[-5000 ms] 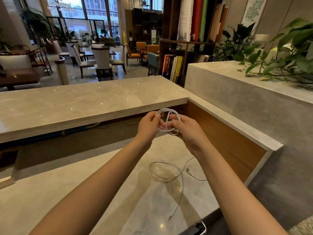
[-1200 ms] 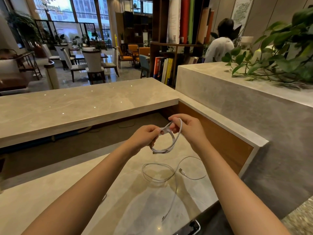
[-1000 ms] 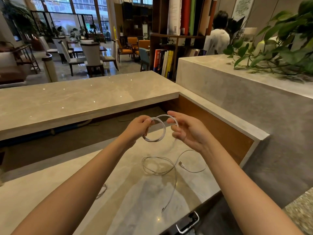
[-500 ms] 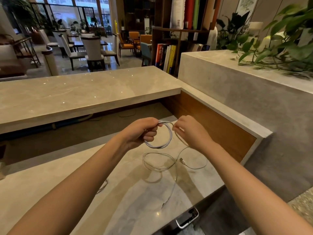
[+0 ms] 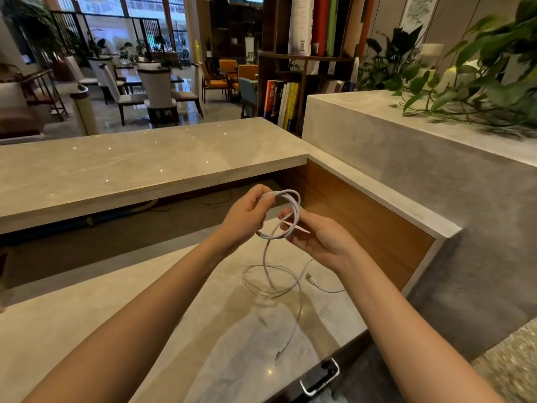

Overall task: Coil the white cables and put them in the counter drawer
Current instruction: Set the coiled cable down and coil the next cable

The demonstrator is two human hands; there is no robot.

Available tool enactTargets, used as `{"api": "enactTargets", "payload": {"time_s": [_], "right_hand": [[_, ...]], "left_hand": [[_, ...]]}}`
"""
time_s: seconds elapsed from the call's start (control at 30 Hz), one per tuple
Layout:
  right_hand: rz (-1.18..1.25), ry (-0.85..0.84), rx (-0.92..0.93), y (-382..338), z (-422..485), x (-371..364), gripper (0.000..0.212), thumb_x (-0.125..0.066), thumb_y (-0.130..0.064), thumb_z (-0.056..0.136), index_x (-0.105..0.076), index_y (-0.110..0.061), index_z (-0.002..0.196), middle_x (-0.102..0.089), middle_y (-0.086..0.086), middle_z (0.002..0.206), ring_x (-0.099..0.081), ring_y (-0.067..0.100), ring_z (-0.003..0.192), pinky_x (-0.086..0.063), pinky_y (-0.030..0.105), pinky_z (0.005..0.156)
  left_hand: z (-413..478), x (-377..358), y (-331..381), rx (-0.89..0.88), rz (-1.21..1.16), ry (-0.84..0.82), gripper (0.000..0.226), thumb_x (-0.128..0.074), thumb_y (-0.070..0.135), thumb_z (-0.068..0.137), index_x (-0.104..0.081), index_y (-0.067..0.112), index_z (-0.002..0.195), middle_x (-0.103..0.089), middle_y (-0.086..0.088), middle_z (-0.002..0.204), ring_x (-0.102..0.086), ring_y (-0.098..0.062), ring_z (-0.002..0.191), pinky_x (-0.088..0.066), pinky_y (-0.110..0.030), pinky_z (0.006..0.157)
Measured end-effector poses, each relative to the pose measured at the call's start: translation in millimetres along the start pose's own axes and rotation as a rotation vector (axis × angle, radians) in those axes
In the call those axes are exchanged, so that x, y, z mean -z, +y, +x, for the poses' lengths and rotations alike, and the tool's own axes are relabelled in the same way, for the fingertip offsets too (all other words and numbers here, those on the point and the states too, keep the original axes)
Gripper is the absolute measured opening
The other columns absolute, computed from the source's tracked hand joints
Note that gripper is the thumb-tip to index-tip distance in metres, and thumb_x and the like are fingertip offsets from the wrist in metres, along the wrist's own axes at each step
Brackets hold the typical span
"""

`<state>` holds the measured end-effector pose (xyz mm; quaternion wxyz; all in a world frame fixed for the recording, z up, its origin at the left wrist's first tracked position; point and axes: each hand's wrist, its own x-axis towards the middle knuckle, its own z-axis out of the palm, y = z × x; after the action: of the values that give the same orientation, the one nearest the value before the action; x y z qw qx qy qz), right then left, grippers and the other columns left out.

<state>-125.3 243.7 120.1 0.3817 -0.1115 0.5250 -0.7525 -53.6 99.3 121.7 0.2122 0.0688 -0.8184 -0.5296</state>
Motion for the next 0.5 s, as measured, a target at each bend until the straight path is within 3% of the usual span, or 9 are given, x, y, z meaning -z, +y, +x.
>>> {"api": "enactTargets", "payload": {"time_s": [0.17,0.27,0.37,0.5], "right_hand": [[0.237,-0.012,-0.123,9,-5,-6,0.023,-0.06,-0.018,0.09,-0.075,-0.001,0.083,-0.074,0.015,0.087,-0.071,0.02,0.075,-0.06,0.033,0.074],[0.223,-0.037,-0.121,9,-5,-8,0.039,-0.05,-0.026,0.096,-0.078,-0.006,0.077,-0.075,0.012,0.089,-0.07,0.021,0.087,-0.054,0.039,0.091],[0.013,-0.033,-0.049,10,-8,-14,0.03,-0.052,-0.027,0.094,-0.071,-0.008,0.081,-0.071,0.006,0.079,-0.065,0.019,0.084,-0.05,0.043,0.094],[-0.355,0.123,0.051,13,-3,-21,0.011,-0.061,-0.014,0.087,-0.058,-0.008,0.079,-0.055,0.007,0.074,-0.053,0.018,0.073,-0.052,0.034,0.079]], "left_hand": [[-3,-8,-12,-0.062,0.104,0.087,0.018,-0.037,0.025,0.099,-0.048,0.021,0.085,-0.046,0.006,0.066,-0.042,-0.004,0.055,-0.037,-0.016,0.053],[-4,-11,-17,-0.094,0.139,0.144,0.017,-0.037,0.024,0.099,-0.049,0.019,0.089,-0.049,0.006,0.068,-0.046,0.0,0.056,-0.038,-0.011,0.052],[-2,-12,-23,-0.073,0.159,0.177,0.016,-0.038,0.024,0.099,-0.05,0.015,0.092,-0.05,0.004,0.072,-0.045,-0.004,0.061,-0.037,-0.009,0.053],[1,-22,-25,-0.065,0.17,0.171,0.017,-0.039,0.025,0.099,-0.05,0.013,0.092,-0.048,0.004,0.072,-0.044,-0.006,0.063,-0.037,-0.01,0.055]]}}
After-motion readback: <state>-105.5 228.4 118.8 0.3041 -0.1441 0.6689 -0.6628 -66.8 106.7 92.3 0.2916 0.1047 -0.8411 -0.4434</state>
